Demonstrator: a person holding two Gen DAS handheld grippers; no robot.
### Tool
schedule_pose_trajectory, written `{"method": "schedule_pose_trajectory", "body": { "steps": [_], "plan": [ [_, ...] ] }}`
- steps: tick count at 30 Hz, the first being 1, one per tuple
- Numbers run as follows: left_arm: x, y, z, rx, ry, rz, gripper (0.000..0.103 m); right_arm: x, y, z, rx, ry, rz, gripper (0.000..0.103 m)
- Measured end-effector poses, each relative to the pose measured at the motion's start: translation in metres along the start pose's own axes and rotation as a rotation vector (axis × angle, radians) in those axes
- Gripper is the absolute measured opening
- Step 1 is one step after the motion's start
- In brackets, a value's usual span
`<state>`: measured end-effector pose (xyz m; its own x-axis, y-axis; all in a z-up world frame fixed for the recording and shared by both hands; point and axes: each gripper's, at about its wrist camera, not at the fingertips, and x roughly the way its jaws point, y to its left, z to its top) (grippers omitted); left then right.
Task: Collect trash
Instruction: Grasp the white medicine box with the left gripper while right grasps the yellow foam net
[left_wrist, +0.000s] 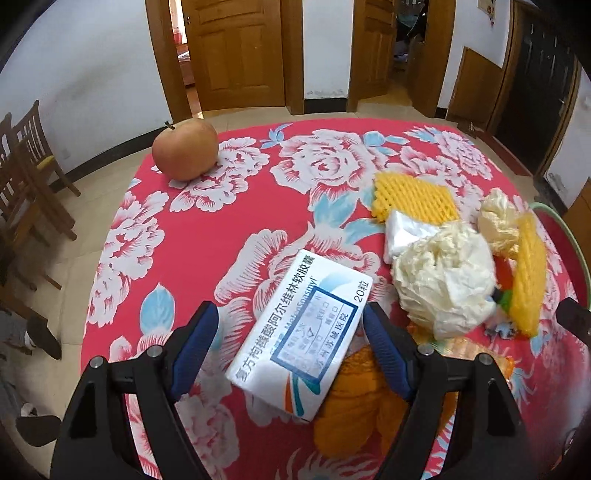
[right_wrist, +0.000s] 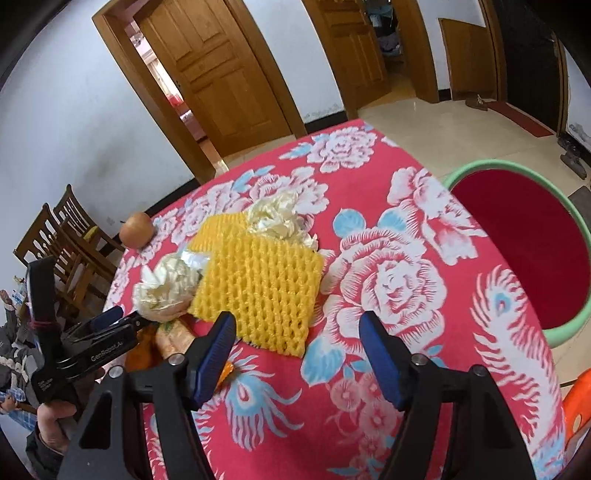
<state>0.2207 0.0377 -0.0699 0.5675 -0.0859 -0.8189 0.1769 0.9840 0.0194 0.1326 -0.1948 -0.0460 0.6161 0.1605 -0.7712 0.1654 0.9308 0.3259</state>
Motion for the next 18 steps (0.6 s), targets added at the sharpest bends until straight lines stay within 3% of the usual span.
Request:
{"method": "schedule_pose_trajectory", "body": {
  "steps": [10, 18],
  "plan": [
    [0.02, 0.02, 0.006, -0.107, -0.002, -0.004, 0.08, 0.026, -0.004, 0.005, -0.012, 0.026, 0.001, 0.055],
    [0.018, 0.02, 0.005, -0.117, -0.042, -0.013, 0.057, 0.032, -0.002, 0.006, -0.027, 0.018, 0.032, 0.036]
  ]
}}
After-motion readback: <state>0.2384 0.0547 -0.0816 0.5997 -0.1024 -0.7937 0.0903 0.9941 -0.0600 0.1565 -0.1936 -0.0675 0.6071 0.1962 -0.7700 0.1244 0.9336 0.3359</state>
